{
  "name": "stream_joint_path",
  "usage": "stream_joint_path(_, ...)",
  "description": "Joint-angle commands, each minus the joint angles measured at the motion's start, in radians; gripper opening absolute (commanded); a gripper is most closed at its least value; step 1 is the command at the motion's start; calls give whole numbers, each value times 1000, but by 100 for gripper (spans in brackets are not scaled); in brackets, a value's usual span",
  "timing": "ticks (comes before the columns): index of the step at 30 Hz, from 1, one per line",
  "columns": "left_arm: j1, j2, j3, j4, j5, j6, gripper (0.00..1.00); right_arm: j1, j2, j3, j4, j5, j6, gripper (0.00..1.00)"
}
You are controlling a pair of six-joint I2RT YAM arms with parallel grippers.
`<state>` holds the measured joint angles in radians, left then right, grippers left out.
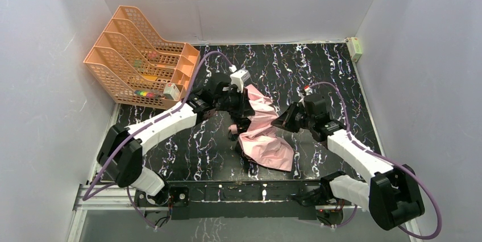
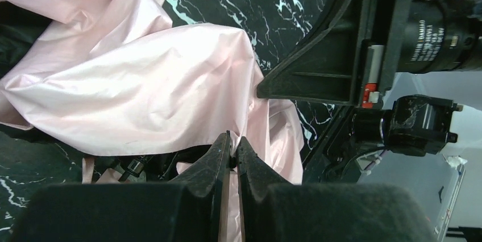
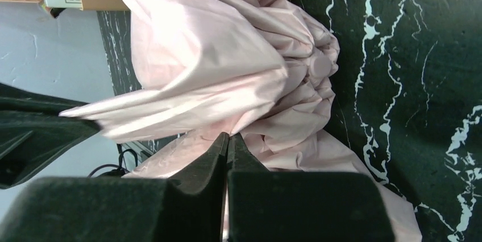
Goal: Put away the umbrella
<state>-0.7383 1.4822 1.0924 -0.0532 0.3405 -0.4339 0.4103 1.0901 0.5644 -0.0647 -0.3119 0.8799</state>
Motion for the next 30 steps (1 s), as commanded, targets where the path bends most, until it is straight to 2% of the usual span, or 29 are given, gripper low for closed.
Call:
stream_joint_path(1,6,27,43,9,97,34,3,13,-59,-39,20,7,14,5)
stream_joint_path(6,6,63,69,1,131,62,2,46,-166,-103,3,17,79,0)
stream_joint_path(11,7,67,84,-17,119,82,1,165,-275,-127,-38,109,167,0)
stream_joint_path(13,7,55,78,-23,106,84,8,187,-314,-130,-61,145,187,0)
stream_joint_path(15,7,38,69,-32,89,81,31,189,-348,-130,-83,180,196,0)
stream_joint_path(18,8,-9,34,-41,74,48,46,189,-365,-123,-86,207,198,0)
stream_joint_path(23,12,-204,-123,30,11,-77,79,189,-321,-102,-81,195,182,0)
stream_joint_path(25,16,-292,-191,43,-37,-139,86,188,-316,-99,-76,193,177,0)
stream_joint_path(27,17,-372,-254,43,-85,-207,88,189,-317,-92,-75,192,164,0)
stream_joint_path(30,16,-478,-372,62,-144,-318,90,189,-320,-68,-99,201,124,5)
